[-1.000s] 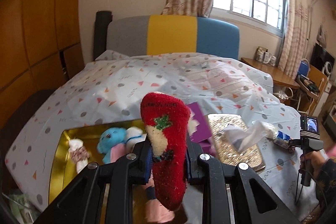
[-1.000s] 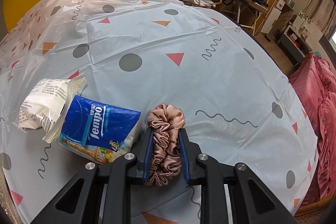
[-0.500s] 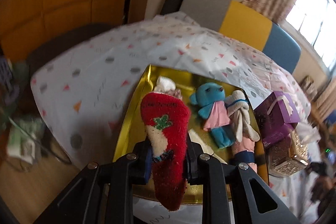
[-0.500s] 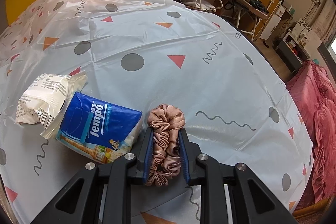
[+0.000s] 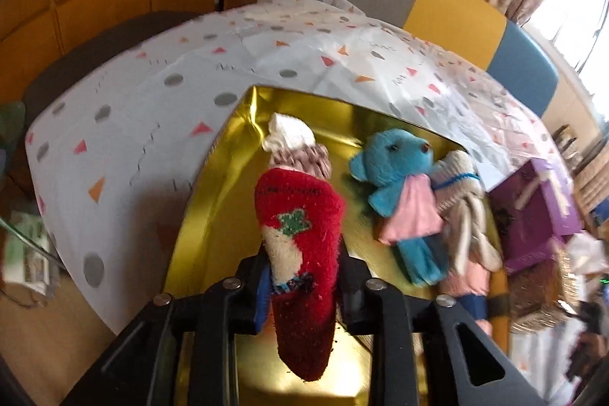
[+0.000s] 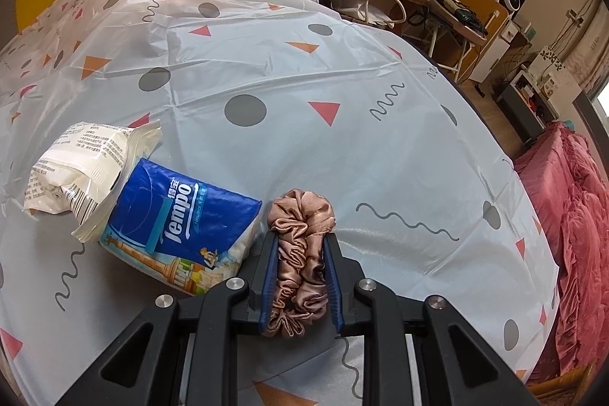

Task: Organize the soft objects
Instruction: 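Carry the red sock into the gold tray and open the left tool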

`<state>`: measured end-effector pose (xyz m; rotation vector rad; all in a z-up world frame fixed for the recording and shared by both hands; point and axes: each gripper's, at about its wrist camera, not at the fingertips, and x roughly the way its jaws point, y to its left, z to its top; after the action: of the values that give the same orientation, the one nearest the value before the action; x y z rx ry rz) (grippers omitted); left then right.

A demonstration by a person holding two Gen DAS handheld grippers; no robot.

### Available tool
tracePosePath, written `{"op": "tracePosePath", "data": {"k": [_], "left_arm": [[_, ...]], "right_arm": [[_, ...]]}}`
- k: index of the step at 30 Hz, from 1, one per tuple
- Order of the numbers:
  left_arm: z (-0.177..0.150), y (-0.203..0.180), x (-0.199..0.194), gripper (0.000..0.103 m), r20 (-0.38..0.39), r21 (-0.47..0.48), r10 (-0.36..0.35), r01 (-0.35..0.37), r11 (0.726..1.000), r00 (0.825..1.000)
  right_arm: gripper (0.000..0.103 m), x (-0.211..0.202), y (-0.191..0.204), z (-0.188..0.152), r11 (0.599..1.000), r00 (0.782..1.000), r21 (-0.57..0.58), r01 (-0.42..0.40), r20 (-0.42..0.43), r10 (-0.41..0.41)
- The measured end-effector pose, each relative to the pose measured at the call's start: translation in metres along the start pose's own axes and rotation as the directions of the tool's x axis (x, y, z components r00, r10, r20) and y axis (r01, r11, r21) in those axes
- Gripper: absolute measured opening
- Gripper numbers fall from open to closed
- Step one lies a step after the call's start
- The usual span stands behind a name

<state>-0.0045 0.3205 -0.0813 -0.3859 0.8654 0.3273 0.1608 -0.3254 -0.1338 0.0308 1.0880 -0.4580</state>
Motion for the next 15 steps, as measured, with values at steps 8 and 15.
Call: {"op": "tracePosePath", "data": {"k": [8,15], "left_arm": [[-0.005,-0.004,0.004,0.052,0.013,0.05,0.07,-0.071,0.996,0.997],[-0.024,-0.019,-0.015,0.059,0.027,0.086,0.074,-0.076,0.993,0.997]], "right_arm": [[0.023,0.0,0.001,-0.001,1.0,1.0,-0.006,0.005,0.005,-0.005],[0.021,-0.001,-0.001,0.0,1.0,1.0,0.014,-0.006,0.001,0.006]]}}
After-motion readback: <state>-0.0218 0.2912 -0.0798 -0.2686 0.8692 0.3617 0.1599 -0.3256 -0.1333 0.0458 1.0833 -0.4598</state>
